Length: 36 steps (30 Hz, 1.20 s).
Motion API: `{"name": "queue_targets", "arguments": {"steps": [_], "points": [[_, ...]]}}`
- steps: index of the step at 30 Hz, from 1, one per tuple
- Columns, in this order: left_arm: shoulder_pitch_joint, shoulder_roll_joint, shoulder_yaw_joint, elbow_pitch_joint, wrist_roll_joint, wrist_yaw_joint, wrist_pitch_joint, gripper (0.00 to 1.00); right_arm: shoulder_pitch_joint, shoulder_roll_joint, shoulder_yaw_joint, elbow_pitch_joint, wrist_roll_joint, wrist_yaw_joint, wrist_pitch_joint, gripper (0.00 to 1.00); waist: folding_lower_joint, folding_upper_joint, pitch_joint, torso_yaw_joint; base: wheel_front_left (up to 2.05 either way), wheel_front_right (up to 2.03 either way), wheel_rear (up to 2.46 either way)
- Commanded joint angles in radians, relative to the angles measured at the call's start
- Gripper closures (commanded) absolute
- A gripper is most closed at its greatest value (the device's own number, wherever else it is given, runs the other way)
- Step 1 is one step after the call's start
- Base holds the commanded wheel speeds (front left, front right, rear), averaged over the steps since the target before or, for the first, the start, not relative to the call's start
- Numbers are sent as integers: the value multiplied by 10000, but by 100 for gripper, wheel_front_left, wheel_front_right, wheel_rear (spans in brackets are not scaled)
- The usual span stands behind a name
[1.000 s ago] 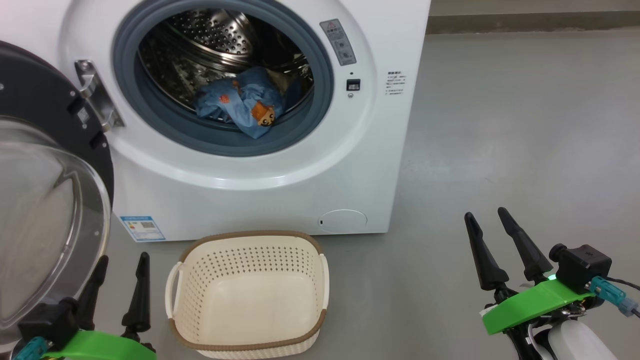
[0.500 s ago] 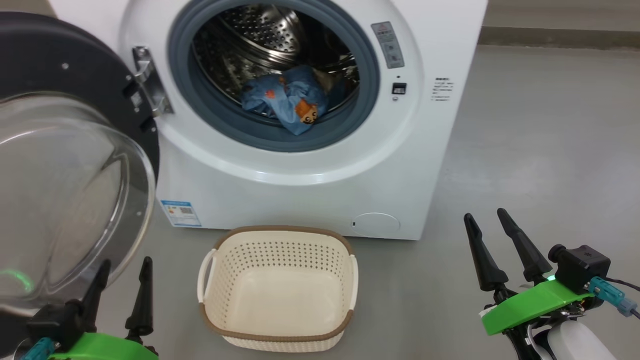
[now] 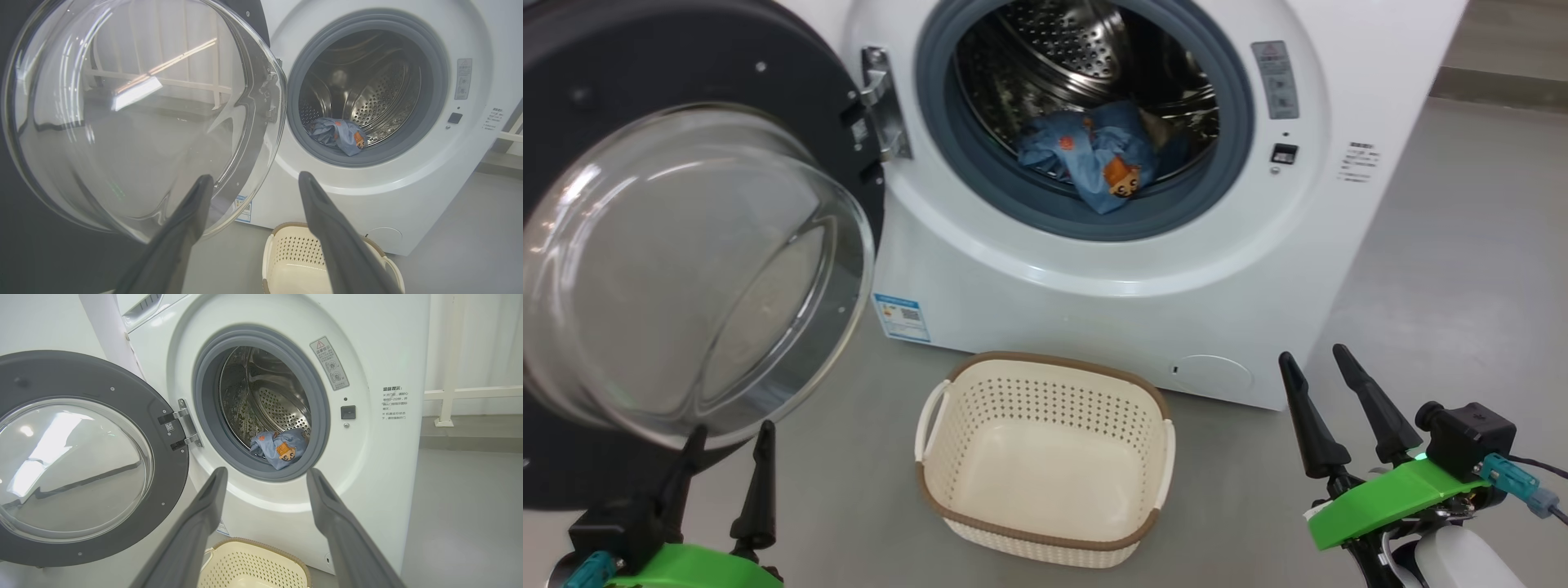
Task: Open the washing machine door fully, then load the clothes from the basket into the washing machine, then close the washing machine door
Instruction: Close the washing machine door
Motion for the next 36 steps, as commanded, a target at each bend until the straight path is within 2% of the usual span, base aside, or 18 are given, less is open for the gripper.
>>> {"name": "queue_targets", "arguments": {"steps": [1,22,36], "points": [[-249,339,357,-151,80,58,-12,0,-153,-70,177,-189,-5,75,-80,0,0,0,46,408,0,0,0],[-203,549,361,-213,106,259,43,0,-97,42,295,-87,126,75,-80,0,0,0,-203,2299,0,0,0],[59,633,621,-541,-31,494,6,0,-612,7,873,201,254,75,-80,0,0,0,-71,2496,0,0,0]]}}
